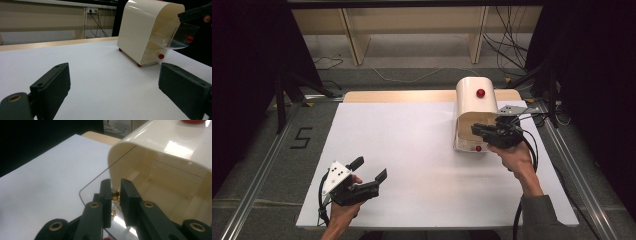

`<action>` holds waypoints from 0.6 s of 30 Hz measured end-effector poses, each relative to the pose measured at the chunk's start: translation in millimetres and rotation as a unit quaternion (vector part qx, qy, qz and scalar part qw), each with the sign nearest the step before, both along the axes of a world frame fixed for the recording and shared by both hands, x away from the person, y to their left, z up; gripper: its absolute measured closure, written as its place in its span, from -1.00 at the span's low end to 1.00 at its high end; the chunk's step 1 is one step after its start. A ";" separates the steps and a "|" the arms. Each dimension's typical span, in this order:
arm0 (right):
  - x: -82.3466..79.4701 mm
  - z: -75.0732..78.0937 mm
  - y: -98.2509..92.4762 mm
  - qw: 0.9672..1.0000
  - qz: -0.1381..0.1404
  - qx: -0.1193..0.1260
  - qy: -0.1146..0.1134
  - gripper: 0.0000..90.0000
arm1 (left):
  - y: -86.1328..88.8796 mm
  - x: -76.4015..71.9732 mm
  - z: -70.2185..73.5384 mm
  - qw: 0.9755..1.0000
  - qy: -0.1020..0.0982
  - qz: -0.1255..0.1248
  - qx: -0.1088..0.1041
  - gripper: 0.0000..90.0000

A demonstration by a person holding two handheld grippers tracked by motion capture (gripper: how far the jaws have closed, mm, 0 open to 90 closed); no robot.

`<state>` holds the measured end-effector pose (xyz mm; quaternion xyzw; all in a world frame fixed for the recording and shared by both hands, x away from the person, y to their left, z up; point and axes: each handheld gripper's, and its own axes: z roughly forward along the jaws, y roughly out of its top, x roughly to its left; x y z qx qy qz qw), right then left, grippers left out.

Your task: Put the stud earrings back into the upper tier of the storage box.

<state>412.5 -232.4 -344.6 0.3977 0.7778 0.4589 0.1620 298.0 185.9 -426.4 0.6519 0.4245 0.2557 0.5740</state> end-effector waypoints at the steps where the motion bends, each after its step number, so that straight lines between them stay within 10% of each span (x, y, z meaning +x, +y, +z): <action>1: 0.4 -0.4 -0.2 1.000 0.001 0.001 0.002 0.69 | 0.0 0.0 0.0 1.000 0.000 0.000 0.000 -0.77; 18: -18.1 5.3 11.5 0.998 0.031 0.038 -0.025 0.06 | -0.1 0.5 -0.3 1.000 0.007 -0.007 0.002 -0.78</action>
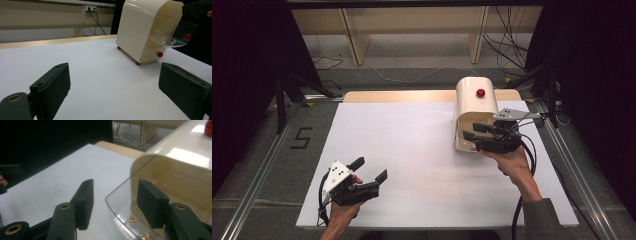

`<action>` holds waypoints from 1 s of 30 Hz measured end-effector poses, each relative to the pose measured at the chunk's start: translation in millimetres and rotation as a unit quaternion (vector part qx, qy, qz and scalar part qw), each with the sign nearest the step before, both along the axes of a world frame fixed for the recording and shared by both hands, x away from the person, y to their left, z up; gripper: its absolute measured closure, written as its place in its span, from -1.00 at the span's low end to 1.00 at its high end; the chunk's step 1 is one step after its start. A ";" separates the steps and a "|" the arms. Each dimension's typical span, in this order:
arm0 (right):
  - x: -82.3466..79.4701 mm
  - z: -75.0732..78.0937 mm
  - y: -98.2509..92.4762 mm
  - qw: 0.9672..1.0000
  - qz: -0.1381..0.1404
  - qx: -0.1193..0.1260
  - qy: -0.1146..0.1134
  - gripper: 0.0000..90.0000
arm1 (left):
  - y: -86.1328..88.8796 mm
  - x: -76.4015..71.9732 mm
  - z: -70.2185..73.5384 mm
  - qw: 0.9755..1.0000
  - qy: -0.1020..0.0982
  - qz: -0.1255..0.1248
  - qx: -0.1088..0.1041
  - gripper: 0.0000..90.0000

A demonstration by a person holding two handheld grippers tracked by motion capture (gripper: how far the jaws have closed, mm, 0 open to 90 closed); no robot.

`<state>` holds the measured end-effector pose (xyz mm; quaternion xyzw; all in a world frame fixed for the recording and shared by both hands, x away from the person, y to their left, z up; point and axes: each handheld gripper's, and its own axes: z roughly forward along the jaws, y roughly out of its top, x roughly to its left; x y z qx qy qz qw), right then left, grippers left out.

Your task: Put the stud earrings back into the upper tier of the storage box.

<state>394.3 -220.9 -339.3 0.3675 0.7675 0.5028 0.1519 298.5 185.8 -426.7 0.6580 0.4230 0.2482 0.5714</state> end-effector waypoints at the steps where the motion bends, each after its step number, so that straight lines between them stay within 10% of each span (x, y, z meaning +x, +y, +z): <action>1: -1.5 -0.6 1.4 1.000 0.003 0.007 0.001 0.03 | -0.1 0.0 0.0 1.000 0.000 0.000 0.000 -0.78; 30: -42.1 -39.5 19.1 0.998 0.035 0.035 -0.024 -0.31 | -3.7 1.7 -1.9 0.999 0.018 -0.036 0.010 -0.78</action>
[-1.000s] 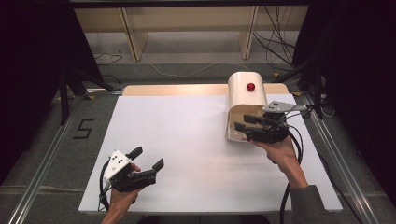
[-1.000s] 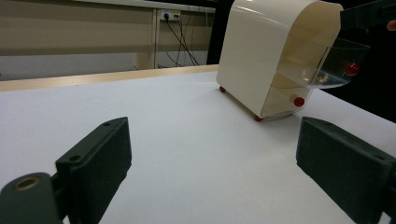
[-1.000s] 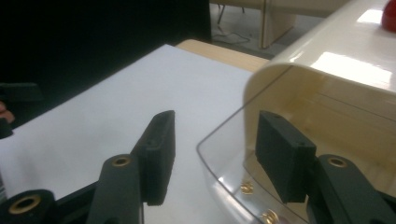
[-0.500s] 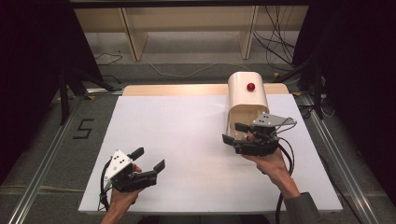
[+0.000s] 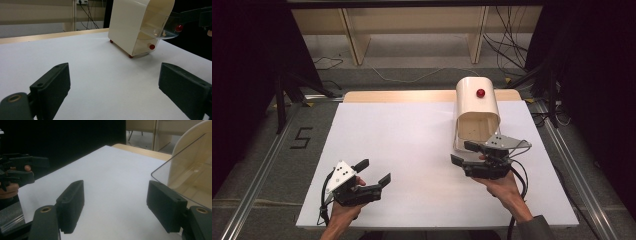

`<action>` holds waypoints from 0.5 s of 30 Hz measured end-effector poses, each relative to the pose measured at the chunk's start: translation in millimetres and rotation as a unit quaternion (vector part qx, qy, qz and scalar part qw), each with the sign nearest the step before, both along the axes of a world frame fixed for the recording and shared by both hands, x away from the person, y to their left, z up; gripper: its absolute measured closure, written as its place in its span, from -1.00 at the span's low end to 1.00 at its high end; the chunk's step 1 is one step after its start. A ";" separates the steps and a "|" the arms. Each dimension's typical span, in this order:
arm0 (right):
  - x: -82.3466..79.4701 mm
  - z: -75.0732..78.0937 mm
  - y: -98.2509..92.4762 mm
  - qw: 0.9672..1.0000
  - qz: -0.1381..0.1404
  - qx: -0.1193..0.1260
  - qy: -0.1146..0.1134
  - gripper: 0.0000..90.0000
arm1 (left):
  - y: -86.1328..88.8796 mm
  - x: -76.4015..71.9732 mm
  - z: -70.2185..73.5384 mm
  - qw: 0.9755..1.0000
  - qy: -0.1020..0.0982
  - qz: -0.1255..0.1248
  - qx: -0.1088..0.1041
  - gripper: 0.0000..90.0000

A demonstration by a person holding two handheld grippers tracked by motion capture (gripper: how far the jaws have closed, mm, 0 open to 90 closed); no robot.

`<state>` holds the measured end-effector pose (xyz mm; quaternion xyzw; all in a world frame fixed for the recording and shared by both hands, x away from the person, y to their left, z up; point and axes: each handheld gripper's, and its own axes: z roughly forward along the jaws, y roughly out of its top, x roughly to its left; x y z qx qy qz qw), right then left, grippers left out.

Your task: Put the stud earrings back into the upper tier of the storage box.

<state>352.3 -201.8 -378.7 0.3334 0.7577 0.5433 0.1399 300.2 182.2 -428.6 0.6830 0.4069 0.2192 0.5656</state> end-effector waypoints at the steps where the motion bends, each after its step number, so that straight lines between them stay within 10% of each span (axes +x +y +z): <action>1: -1.5 -1.0 -0.8 1.000 -0.001 0.001 0.001 -0.32 | 0.0 0.1 -0.1 1.000 0.001 -0.001 0.000 -0.78; 15: -15.4 -17.3 -14.6 1.000 -0.007 0.005 -0.003 -0.34 | -1.9 0.8 -1.3 1.000 0.006 -0.013 0.005 -0.78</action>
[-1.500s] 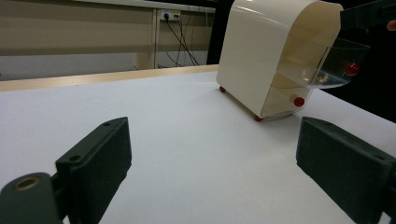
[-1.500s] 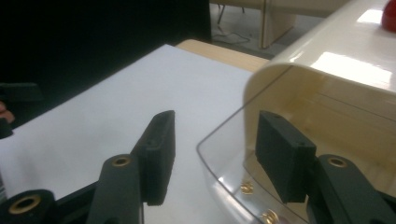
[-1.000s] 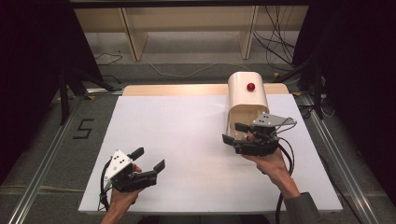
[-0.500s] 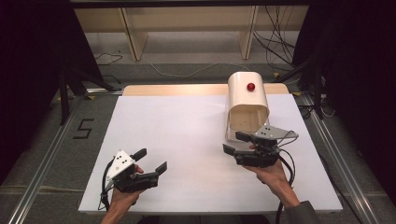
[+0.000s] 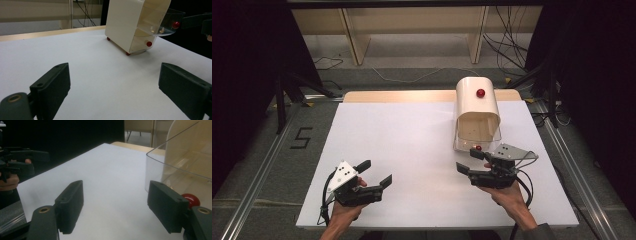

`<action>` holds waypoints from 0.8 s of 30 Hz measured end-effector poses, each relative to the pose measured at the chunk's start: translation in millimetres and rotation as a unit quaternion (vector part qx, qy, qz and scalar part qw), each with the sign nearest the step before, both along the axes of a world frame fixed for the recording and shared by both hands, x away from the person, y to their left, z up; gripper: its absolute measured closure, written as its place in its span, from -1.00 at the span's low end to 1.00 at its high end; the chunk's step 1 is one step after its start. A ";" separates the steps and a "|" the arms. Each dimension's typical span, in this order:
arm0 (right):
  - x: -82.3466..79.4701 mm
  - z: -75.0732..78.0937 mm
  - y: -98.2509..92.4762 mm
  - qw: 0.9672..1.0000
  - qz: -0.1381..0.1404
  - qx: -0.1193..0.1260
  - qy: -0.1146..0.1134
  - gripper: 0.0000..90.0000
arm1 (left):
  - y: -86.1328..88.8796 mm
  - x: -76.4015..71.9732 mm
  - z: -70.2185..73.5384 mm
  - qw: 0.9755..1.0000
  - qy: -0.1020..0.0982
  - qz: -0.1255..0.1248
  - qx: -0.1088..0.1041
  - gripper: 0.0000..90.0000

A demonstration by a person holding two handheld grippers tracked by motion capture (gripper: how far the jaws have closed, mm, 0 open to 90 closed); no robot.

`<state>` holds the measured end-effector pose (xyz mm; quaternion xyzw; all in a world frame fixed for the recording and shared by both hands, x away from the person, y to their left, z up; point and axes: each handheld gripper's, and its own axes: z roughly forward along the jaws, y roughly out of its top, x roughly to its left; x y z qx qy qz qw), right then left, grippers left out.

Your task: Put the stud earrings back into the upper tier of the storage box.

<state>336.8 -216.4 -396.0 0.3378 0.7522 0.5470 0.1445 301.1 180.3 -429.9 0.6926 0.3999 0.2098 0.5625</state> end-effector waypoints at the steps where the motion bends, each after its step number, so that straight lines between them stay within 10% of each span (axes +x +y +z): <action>1: -1.5 -1.2 -0.8 1.000 0.000 -0.001 0.000 -0.34 | -0.2 0.1 -0.1 1.000 0.000 -0.001 0.000 -0.78; 24: -21.7 -23.6 -19.0 1.000 -0.015 -0.002 -0.005 -0.36 | -3.9 -0.9 -1.4 1.000 0.008 -0.022 0.006 -0.78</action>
